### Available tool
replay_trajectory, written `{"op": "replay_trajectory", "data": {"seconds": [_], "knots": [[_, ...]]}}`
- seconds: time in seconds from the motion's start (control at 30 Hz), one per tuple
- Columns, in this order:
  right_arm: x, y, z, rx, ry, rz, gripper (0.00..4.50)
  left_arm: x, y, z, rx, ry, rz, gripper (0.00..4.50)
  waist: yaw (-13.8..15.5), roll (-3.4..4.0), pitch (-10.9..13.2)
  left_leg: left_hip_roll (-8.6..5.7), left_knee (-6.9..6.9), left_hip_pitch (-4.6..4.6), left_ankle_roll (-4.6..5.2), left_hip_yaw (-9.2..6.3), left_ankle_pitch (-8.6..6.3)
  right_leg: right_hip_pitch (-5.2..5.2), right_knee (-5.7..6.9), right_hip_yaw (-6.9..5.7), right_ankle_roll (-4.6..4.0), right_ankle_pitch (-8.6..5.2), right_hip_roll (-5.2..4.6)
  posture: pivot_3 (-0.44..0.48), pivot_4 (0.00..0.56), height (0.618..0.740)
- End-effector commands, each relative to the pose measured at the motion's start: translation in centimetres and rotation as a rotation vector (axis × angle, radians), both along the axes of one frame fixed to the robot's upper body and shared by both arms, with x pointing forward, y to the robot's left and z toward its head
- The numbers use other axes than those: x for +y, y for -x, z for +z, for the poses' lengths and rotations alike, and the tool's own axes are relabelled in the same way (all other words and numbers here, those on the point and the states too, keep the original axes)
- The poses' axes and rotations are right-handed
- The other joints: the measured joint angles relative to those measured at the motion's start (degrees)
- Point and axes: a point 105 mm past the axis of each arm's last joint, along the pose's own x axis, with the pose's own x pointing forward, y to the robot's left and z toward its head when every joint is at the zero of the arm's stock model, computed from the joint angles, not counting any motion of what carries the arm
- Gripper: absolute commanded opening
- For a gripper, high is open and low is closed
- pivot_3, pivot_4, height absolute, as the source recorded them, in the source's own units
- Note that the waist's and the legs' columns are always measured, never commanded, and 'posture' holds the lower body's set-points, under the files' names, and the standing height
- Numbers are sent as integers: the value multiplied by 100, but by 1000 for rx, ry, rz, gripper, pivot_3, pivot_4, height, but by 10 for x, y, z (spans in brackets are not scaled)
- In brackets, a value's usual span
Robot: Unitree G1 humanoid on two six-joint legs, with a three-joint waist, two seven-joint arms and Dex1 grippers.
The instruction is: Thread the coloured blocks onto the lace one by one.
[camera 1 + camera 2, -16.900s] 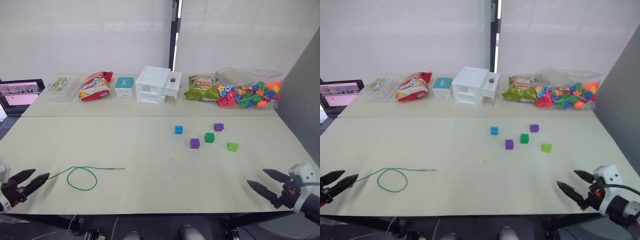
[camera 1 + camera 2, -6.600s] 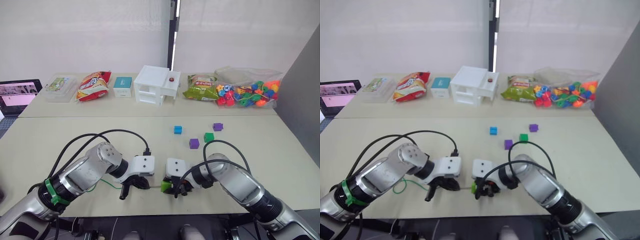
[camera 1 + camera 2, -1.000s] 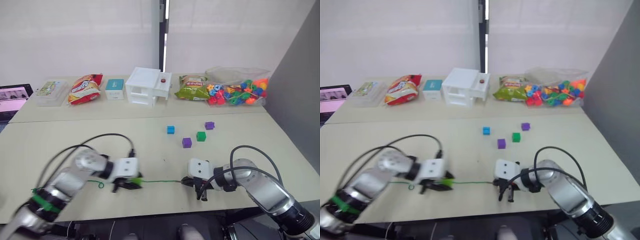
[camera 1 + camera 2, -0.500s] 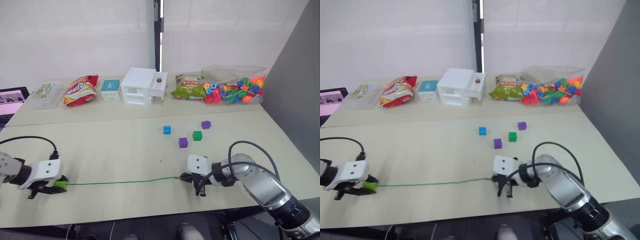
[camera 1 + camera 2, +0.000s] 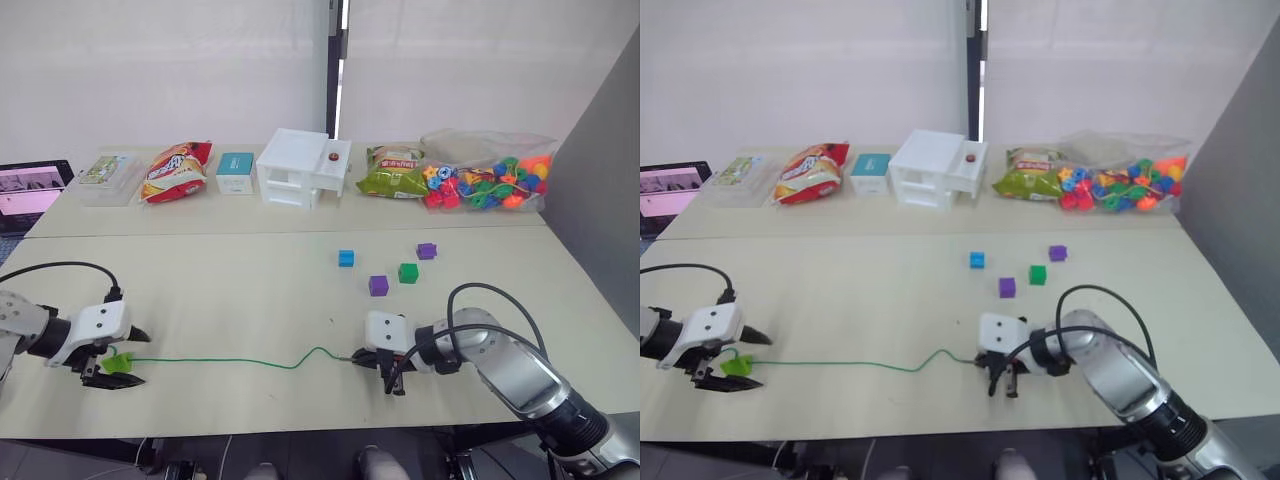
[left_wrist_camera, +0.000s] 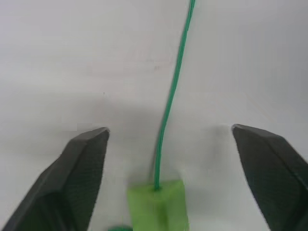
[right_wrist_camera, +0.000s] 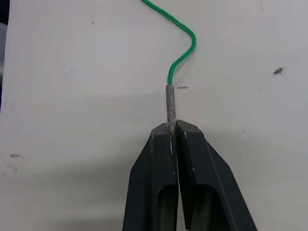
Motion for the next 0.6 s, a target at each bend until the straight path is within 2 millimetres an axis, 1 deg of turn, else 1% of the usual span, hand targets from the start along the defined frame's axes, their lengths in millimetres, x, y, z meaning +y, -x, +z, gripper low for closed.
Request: {"op": "replay_trajectory", "data": {"seconds": [0.03,0.1,0.17,0.2,0.27,0.33,0.37,0.5,0.6], "knots": [[11,2,12,-34,-20,40,0,-23,-4,44,-45,49,-44,4461,-2,-12,8,0,0,-2,0,-1,0,0,-2,-1,0,0,0,0,150,740],[16,3,14,-33,-17,52,0,-47,-1,53,-34,113,-90,4461,-12,-12,9,0,1,-3,0,-1,0,0,-2,-1,0,0,0,0,150,740],[20,5,15,-32,-7,63,0,-70,2,57,-30,177,-124,4461,-24,-12,9,0,0,-1,0,-1,0,1,-1,-1,1,-1,0,0,150,740],[21,5,15,-30,-4,66,0,-77,2,57,-32,194,-129,4461,-29,-11,10,0,0,0,0,-1,0,1,-1,-1,1,-1,0,0,150,740],[34,2,24,-45,-13,50,0,-123,7,46,-45,314,-206,4461,-45,-10,10,0,0,0,0,-2,0,1,-2,-1,1,-1,0,0,150,740],[40,0,28,-52,-11,33,0,-153,9,37,-70,390,-239,4461,-50,-10,10,-1,6,0,0,-3,0,3,1,0,1,0,-2,0,150,740],[42,0,29,-53,-6,28,0,-164,8,31,-89,402,-246,4461,-44,-10,10,0,10,-3,0,-6,0,3,1,-1,1,0,0,0,150,740],[46,-1,28,-49,22,11,0,-191,6,6,-107,382,-291,4461,-27,-12,9,-6,16,-2,-1,-13,1,4,5,-2,-1,2,-1,0,150,740],[45,-4,24,-49,53,-11,0,-200,3,-11,-117,358,-304,4461,-12,-12,9,-10,16,-3,-2,-13,1,4,3,-1,-1,2,-4,0,150,740]]}}
